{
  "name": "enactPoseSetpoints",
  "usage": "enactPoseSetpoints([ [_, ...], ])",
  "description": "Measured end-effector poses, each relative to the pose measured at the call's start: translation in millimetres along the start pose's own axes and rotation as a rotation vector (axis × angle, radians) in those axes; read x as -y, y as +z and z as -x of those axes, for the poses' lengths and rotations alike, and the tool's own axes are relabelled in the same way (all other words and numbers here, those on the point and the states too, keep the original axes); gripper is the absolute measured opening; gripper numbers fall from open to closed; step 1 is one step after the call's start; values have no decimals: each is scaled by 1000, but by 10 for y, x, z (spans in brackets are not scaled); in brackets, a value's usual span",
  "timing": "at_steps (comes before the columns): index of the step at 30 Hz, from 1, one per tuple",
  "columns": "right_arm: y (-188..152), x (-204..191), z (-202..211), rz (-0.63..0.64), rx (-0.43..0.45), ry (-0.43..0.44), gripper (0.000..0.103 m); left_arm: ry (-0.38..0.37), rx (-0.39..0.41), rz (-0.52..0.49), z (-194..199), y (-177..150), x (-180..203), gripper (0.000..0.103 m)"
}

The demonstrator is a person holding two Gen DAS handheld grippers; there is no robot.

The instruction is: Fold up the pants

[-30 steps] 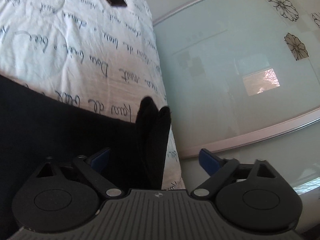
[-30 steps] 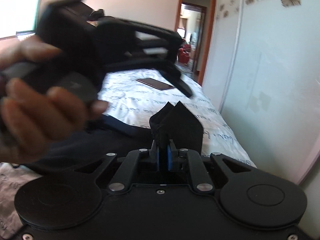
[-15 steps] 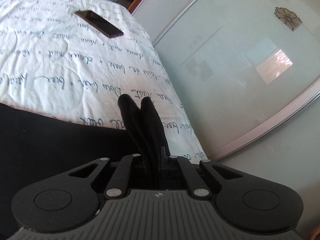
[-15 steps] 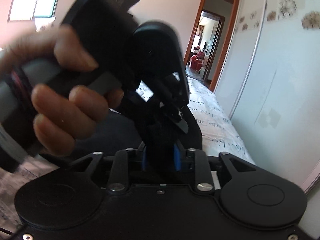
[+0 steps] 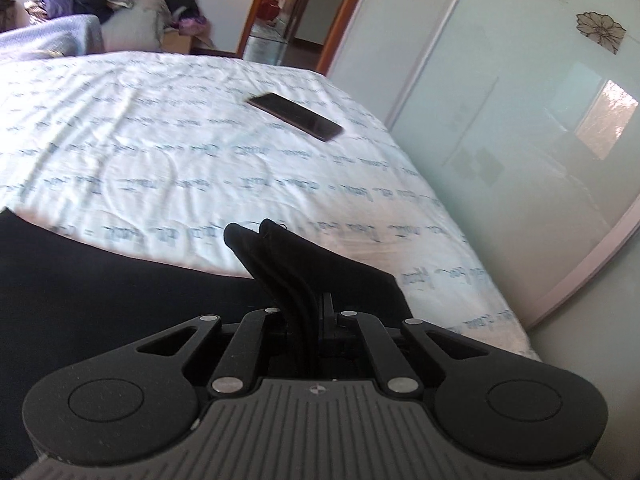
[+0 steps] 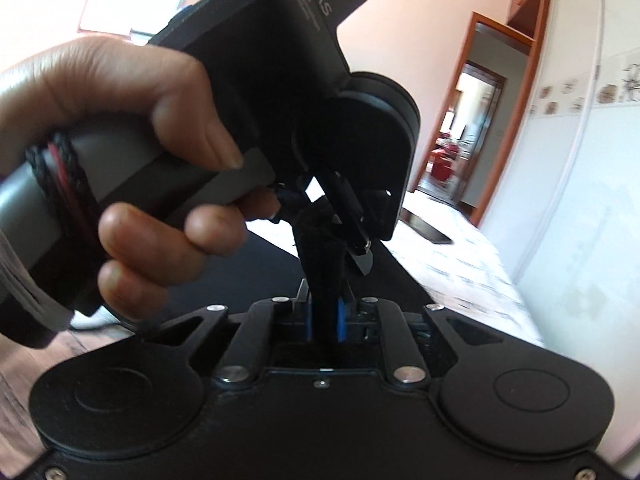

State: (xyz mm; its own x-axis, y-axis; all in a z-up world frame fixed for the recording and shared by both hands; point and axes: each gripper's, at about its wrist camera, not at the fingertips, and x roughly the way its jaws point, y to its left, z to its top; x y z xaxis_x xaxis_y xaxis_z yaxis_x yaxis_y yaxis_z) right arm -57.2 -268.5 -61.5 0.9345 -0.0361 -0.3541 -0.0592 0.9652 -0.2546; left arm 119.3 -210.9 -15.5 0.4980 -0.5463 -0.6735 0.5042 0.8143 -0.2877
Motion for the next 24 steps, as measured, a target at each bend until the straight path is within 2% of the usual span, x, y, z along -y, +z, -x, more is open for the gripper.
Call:
enactPoseSetpoints([
  [9, 202, -345, -219, -15, 31, 153, 11, 164, -14, -32, 185, -13, -627, 5],
  [17, 184, -499, -362, -14, 17, 265, 11, 222, -55, 13, 215, -49, -1134, 6],
  [24, 219, -479, -626, 16, -6, 301, 11, 239, -81, 50, 157, -99, -1385, 11],
])
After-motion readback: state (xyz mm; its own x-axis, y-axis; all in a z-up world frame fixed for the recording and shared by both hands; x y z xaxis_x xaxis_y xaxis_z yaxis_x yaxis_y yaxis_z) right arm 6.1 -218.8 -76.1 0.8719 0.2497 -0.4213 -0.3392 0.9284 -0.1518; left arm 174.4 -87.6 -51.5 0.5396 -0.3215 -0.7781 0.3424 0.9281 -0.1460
